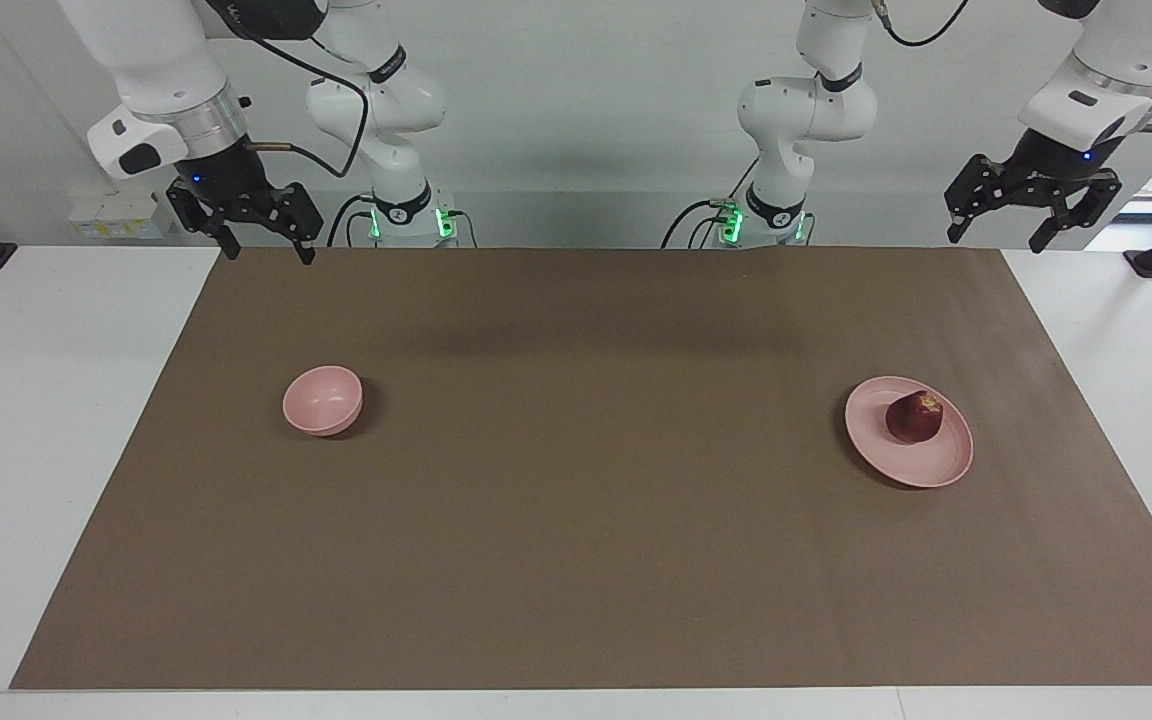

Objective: Move apple from plate to bowl

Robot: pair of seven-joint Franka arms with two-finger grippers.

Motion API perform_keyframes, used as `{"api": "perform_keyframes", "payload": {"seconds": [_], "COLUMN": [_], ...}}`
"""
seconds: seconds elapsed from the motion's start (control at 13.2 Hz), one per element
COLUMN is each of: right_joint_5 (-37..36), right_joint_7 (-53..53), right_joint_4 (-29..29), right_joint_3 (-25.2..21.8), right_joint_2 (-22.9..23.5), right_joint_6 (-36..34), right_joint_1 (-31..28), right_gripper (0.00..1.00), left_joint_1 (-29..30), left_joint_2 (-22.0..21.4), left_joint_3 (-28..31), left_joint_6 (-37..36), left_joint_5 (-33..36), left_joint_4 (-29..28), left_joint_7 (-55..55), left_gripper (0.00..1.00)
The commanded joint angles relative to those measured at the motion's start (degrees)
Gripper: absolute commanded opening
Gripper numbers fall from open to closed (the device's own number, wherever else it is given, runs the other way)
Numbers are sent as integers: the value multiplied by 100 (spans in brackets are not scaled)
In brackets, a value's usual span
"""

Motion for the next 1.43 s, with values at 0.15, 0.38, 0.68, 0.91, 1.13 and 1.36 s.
{"api": "perform_keyframes", "payload": {"seconds": [0.15,0.38,0.68,0.91,1.13,1.36], "right_joint_5": [-76,-76,-76,-76,-67,-50], "right_joint_7": [-267,-267,-267,-267,-241,-267], "right_joint_4": [-208,-208,-234,-243,-252,-357], "right_joint_3": [31,31,31,31,31,40], "right_joint_2": [-161,-170,-178,-196,-205,-266], "right_joint_6": [69,61,52,52,61,69], "right_joint_1": [-45,-53,-53,-45,-45,-45], "right_gripper": [100,100,100,100,100,100], "left_joint_1": [-108,-100,-21,-21,-29,-47], "left_joint_2": [-21,-29,-38,-56,-56,-56], "left_joint_3": [32,32,84,85,85,76], "left_joint_6": [12,-6,-110,-366,-357,-340], "left_joint_5": [136,128,128,136,136,128], "left_joint_4": [56,56,56,56,56,38], "left_joint_7": [10,-7,-34,-25,-34,9], "left_gripper": [100,100,100,100,100,100]}}
